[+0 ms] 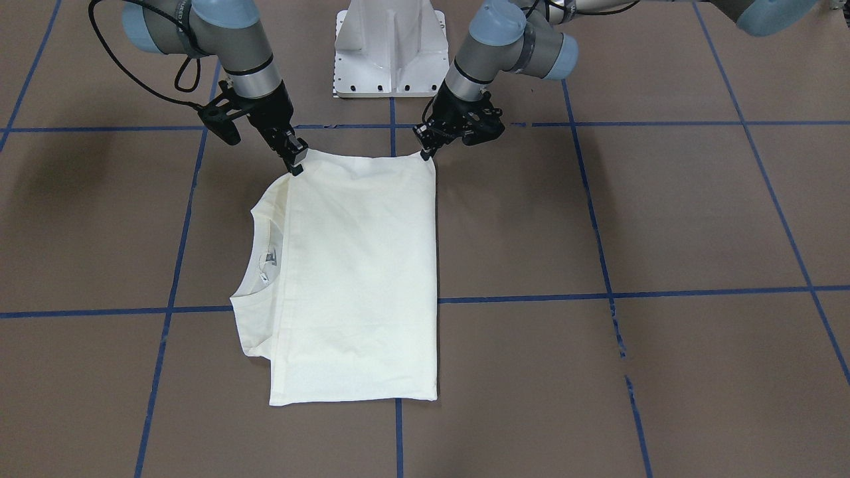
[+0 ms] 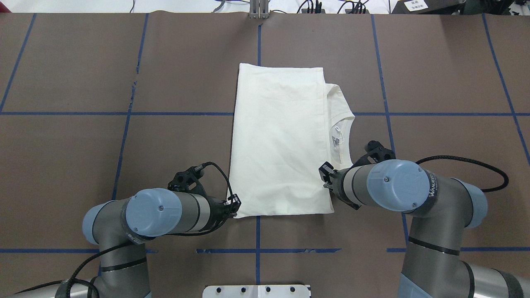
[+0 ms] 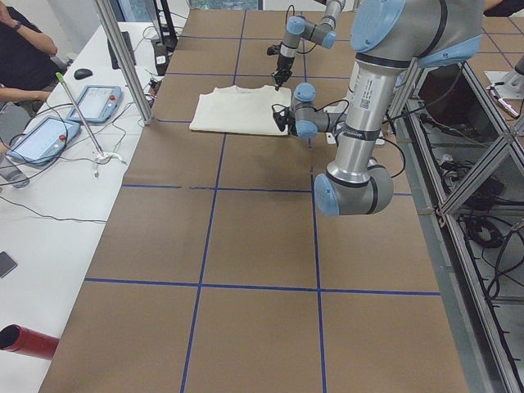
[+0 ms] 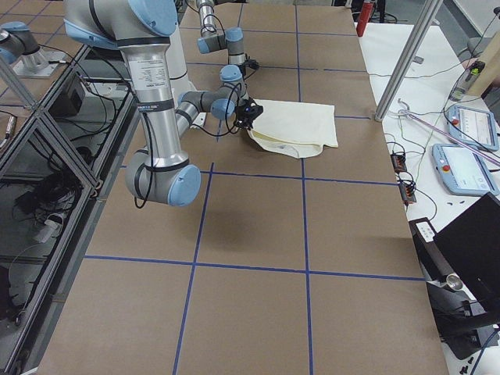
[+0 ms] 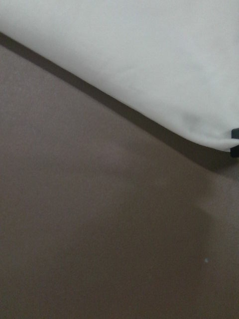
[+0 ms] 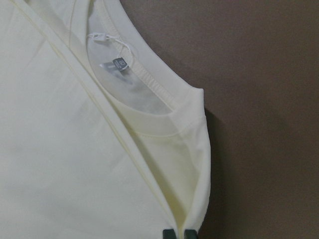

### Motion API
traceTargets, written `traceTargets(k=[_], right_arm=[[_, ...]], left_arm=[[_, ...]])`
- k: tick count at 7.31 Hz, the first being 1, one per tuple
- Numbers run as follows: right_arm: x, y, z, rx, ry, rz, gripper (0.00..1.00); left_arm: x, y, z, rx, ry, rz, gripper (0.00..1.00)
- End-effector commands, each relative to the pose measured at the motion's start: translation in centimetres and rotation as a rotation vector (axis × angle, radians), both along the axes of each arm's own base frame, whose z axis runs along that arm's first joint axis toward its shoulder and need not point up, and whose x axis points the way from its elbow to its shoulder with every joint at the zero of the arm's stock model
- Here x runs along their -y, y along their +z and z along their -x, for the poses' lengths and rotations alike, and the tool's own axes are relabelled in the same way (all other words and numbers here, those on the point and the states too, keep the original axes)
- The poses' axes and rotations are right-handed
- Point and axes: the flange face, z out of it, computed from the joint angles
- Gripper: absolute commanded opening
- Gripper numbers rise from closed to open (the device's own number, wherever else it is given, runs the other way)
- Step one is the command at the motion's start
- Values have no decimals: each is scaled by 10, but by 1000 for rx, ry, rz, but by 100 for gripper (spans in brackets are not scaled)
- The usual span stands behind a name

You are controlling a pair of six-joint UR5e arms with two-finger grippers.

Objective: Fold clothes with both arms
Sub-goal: 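Grasp both near corners and lift the shirt, folding it away from the robot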

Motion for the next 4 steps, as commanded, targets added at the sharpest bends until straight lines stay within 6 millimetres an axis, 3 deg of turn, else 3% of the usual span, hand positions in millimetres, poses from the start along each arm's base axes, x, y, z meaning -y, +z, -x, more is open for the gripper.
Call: traceTargets(k=[1, 2, 3, 4], right_arm=[[-3, -6, 0, 15, -9, -1, 0], [-21, -14, 3, 32, -44, -6, 0], [-50, -21, -6, 55, -89, -11, 0], [-61, -38, -29, 100, -99, -25, 0]], left_arm=[[-15, -33, 48, -58, -3, -5, 0], [-36, -63, 72, -89, 1, 49, 0], [-65, -87, 85, -100, 24, 113, 0], [-72, -110, 102, -142, 23, 136, 0]])
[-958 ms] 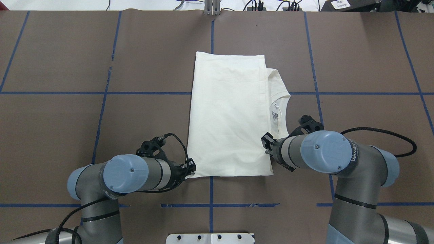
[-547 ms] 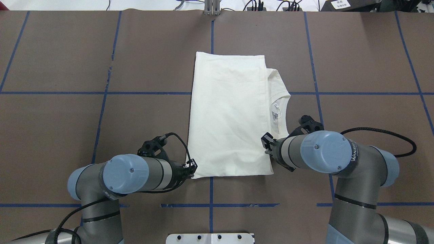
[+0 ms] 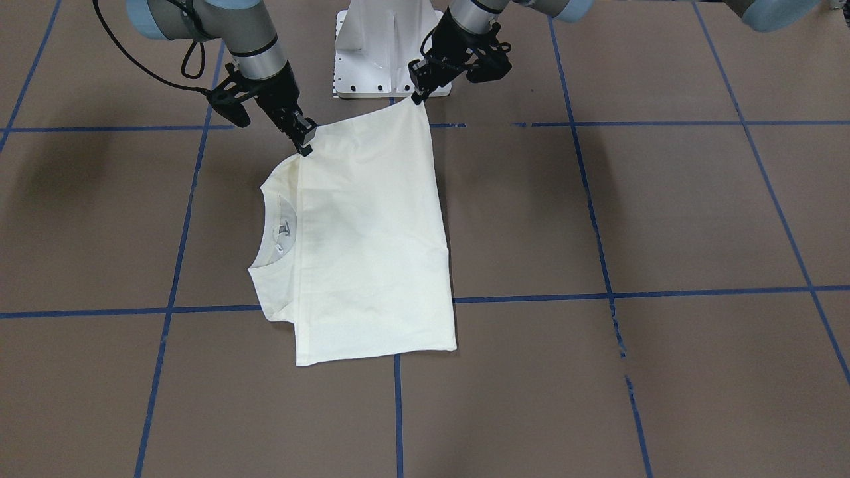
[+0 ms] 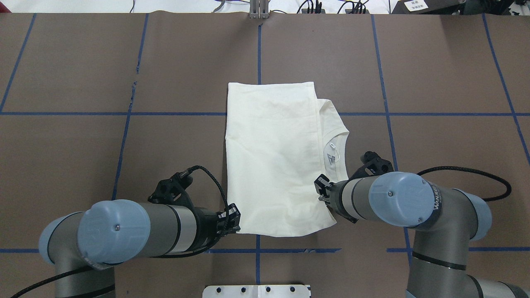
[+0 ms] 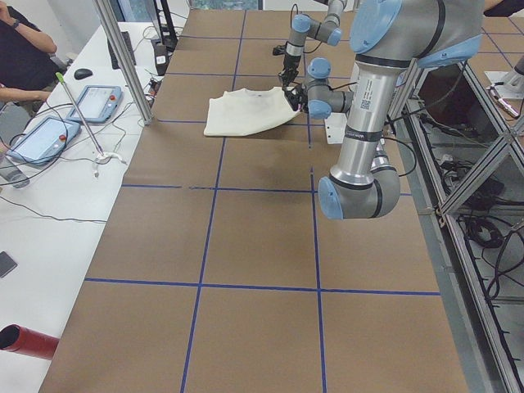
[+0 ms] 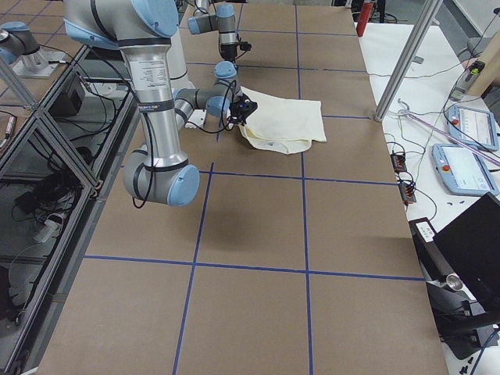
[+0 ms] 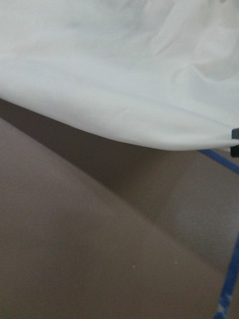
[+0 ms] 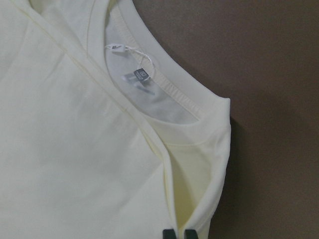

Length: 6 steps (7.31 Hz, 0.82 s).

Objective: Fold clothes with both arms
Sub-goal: 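Grasp both near corners and lift the shirt, folding it away from the robot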

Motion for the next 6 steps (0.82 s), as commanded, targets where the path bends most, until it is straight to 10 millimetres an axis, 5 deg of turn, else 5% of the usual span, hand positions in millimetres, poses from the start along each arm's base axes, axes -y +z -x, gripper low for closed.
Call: traceTargets(k=[1, 2, 5, 6], right_arm=[[-11, -34, -51, 90, -8, -14, 0], [14, -29, -57, 89, -9, 26, 0], [131, -39, -43, 78, 63, 58, 0], [165, -42, -30, 63, 67, 67, 0]], left_arm=[[-4, -37, 35, -36, -21, 39, 0], [53, -59, 59, -50, -119, -36, 0], [165, -34, 71, 97, -250, -170, 0], [195, -25, 55, 131, -265, -192, 0]])
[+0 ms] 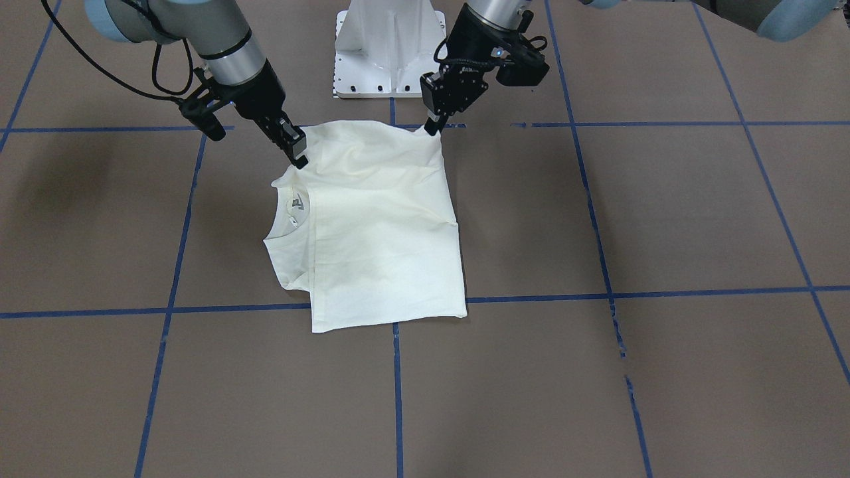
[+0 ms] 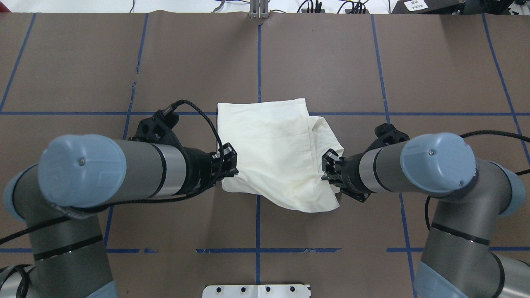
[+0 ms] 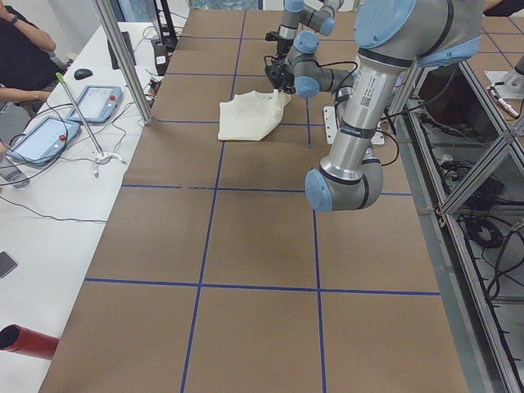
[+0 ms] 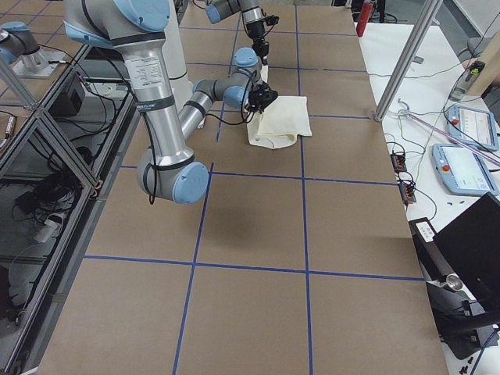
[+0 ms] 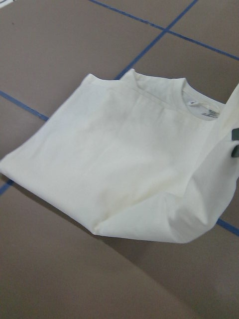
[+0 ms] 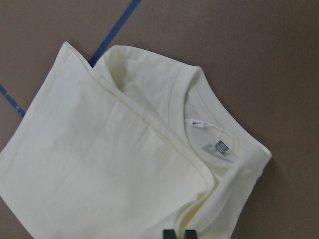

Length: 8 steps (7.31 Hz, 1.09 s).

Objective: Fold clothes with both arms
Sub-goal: 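Grasp both near corners and lift the shirt, folding it away from the robot, then release the shirt and raise both grippers away from it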

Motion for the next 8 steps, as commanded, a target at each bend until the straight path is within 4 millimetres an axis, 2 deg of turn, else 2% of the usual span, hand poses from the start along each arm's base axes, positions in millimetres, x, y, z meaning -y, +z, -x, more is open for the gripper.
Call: traceTargets(k=[1, 2, 3, 4, 5, 6, 7, 8], right_arm=[[69, -1, 25, -33, 12, 37, 0], [88, -2, 35, -49, -7, 32, 0], [110, 7, 43, -74, -35, 35, 0], [135, 16, 49, -110, -55, 21, 0], [173, 28, 61, -159, -109, -12, 0], [218, 24, 59, -193, -175, -87, 67], [245, 19, 25, -192, -208, -162, 100], [263, 11, -9, -125, -226, -135, 100]], left_arm=[[69, 23, -23, 48, -57, -33, 0], [94, 30, -36, 50, -75, -42, 0], [123, 34, -41, 79, -89, -73, 0], [153, 52, -55, 128, -95, -91, 0], [204, 75, -74, 161, -109, -133, 15], [244, 93, -69, 202, -111, -232, 51], [251, 84, -51, 197, -119, -260, 55], [241, 62, -38, 159, -127, -292, 57]])
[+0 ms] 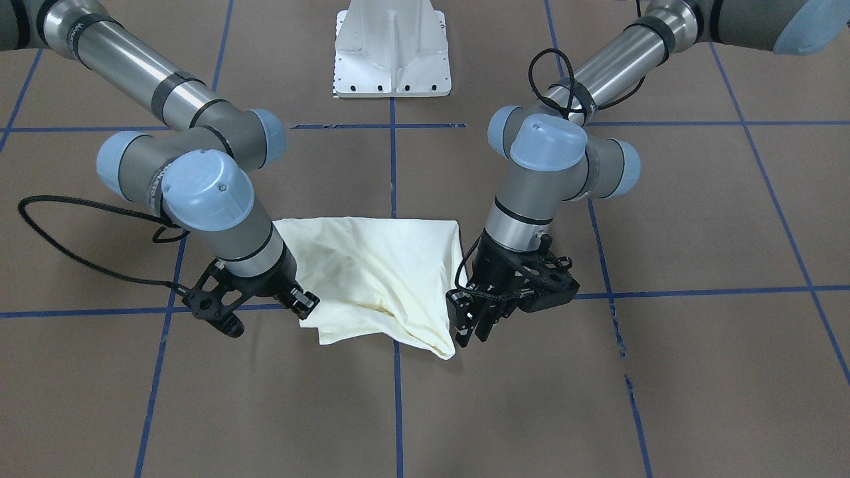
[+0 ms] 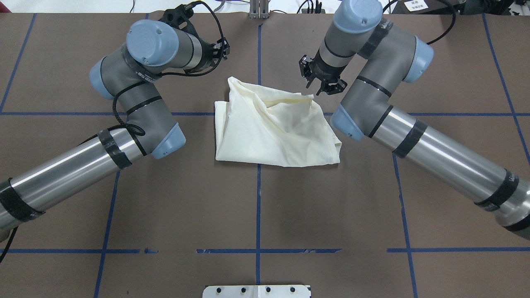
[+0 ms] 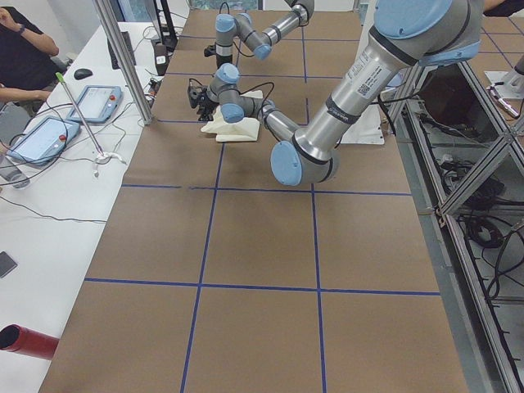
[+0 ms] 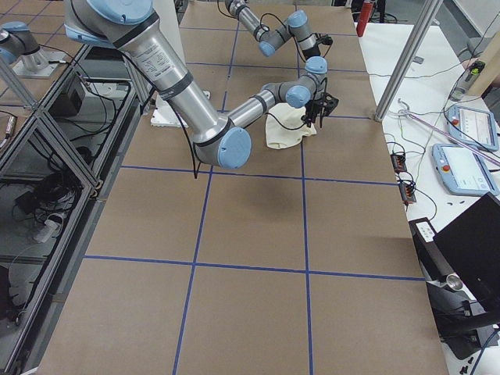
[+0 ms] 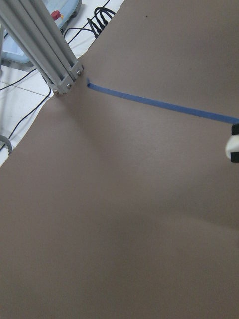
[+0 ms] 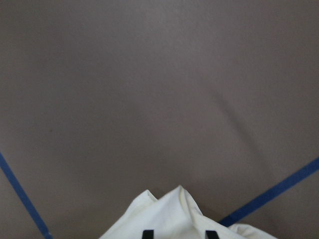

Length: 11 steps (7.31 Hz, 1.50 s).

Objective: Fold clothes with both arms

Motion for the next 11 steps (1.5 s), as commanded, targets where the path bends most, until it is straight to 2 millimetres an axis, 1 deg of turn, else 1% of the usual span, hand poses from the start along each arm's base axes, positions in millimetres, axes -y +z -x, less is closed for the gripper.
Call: traceTargets(k=[1, 2, 3, 4, 5, 6, 7, 8, 9, 10, 11], right_arm=[[32, -12, -45, 54, -36, -8, 100], [30, -15, -45, 59, -32, -7, 100], [24, -19, -43, 66, -35, -12, 100], [5, -20, -24, 69, -57, -21, 99], [-12, -19, 5, 42, -70, -41, 94], [-15, -18, 12, 32, -75, -50, 86], [-20, -21, 30, 5, -75, -80, 85], [-28, -17, 45, -19, -76, -96, 94], [-40, -12, 65, -43, -80, -95, 97], [-45, -11, 74, -60, -37, -84, 97], [-46, -19, 75, -49, -16, -71, 97]], left_arm=[[-5, -8, 23, -24, 1, -51, 57], [-23, -2, 36, -47, 32, -55, 57], [-39, 5, 47, -63, 58, -58, 55], [-49, 2, 38, -79, 83, -49, 45], [-59, 12, 22, -70, 107, -36, 42], [-58, 18, 17, -63, 112, -30, 42], [-59, 16, 18, -63, 114, -30, 42], [-59, 16, 18, -63, 114, -30, 42], [-59, 16, 20, -66, 113, -28, 43], [-62, 23, 24, -71, 116, -14, 43], [-72, 30, 35, -90, 105, 7, 44]])
